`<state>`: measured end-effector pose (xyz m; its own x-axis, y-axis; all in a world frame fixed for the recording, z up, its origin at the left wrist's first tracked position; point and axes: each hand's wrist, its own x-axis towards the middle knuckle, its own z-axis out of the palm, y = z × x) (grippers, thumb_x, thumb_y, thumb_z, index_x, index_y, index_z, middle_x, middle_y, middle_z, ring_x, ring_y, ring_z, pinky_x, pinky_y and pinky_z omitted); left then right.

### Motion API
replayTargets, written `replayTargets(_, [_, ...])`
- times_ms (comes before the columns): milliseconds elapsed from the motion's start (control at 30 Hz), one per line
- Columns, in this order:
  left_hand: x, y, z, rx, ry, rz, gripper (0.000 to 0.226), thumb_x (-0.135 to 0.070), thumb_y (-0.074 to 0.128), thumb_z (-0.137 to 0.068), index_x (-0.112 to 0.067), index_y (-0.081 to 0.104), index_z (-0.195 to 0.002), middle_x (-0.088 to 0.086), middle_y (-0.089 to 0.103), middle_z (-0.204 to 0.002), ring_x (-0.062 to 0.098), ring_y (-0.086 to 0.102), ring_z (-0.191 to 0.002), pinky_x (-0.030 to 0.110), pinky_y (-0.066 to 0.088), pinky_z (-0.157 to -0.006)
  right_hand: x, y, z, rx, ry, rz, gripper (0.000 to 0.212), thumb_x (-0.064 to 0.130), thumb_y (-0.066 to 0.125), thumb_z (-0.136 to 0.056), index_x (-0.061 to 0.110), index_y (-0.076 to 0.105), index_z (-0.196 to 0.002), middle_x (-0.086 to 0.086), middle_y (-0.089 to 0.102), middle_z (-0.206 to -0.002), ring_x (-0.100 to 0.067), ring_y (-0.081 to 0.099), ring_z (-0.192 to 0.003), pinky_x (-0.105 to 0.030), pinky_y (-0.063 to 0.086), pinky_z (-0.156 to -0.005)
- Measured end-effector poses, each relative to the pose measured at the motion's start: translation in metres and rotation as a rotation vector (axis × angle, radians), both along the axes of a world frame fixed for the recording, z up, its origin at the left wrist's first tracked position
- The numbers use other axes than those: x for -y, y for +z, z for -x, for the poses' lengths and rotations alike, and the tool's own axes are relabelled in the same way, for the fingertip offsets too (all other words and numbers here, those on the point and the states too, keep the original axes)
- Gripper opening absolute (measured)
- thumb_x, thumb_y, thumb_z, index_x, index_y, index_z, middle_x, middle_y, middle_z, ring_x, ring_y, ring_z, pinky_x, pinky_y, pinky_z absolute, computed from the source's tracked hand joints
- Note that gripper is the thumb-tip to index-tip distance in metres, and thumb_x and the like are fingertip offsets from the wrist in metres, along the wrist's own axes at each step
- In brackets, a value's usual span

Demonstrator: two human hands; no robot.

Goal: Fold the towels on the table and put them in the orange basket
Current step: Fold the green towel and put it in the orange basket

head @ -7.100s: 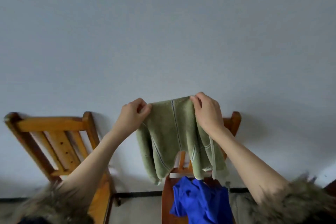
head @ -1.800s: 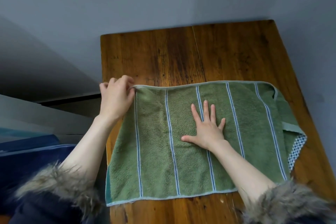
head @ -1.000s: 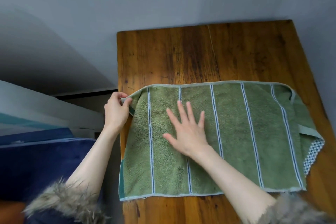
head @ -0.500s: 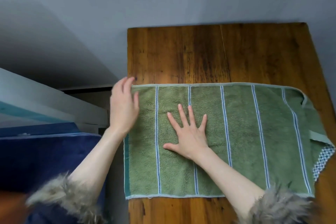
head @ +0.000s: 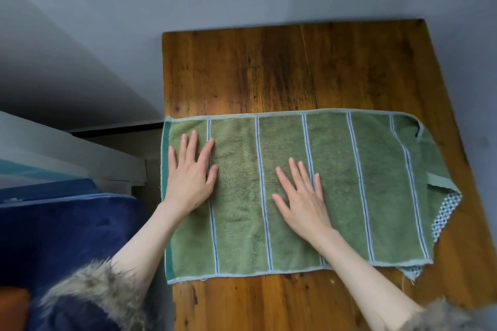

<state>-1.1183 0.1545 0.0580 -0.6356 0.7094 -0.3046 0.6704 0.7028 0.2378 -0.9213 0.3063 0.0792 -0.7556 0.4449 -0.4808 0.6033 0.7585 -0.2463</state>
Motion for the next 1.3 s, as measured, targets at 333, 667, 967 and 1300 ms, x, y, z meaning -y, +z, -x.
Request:
replayTargets(333, [-0.1,0.014,-0.136,0.062,-0.257,-0.067,0.06,-0.045,0.018,-0.093,-0.022,0.023,-0.148,0.012,0.006,-0.158,0.029,-0.013,-0.141,0.055,-0.005,-0.11,-0.096,0.023,-0.087,-0.3,-0.295,-0.13,0.046,0.022,0.046,-0.096,0.016,0.039,-0.141,-0.008,0.031,-0.151,-0.023,0.021,-0.143,-0.049,0.013,-0.116])
replayTargets(667, [-0.197,0.017,-0.222,0.111,-0.417,0.069,0.061,-0.044,0.033,-0.097,-0.031,0.005,-0.15,0.005,-0.015,-0.157,0.028,-0.021,-0.142,0.058,-0.01,-0.111,-0.188,0.011,-0.197,-0.136,-0.573,-0.307,0.053,0.02,0.06,-0.088,0.016,0.042,-0.139,-0.017,0.039,-0.142,-0.038,0.037,-0.128,-0.056,0.035,-0.098])
replayTargets(967, [-0.217,0.023,-0.236,0.087,-0.342,0.089,0.061,-0.043,0.038,-0.096,-0.023,0.016,-0.149,0.008,-0.012,-0.157,0.029,-0.019,-0.143,0.062,-0.01,-0.108,-0.267,0.014,-0.199,-0.398,-0.868,-0.164,0.022,0.011,0.051,-0.091,0.005,0.069,-0.102,-0.016,0.068,-0.099,-0.032,0.061,-0.088,-0.028,0.04,-0.068])
replayTargets(1300, [-0.233,0.005,-0.24,0.042,-0.456,0.129,0.077,-0.056,0.042,-0.09,-0.032,-0.001,-0.149,0.003,-0.018,-0.157,0.023,-0.028,-0.137,0.066,-0.009,-0.105,-0.31,0.009,-0.199,-0.401,-0.995,-0.092,0.043,0.026,0.055,-0.093,0.012,0.048,-0.133,-0.01,0.052,-0.13,-0.025,0.051,-0.117,-0.036,0.042,-0.097])
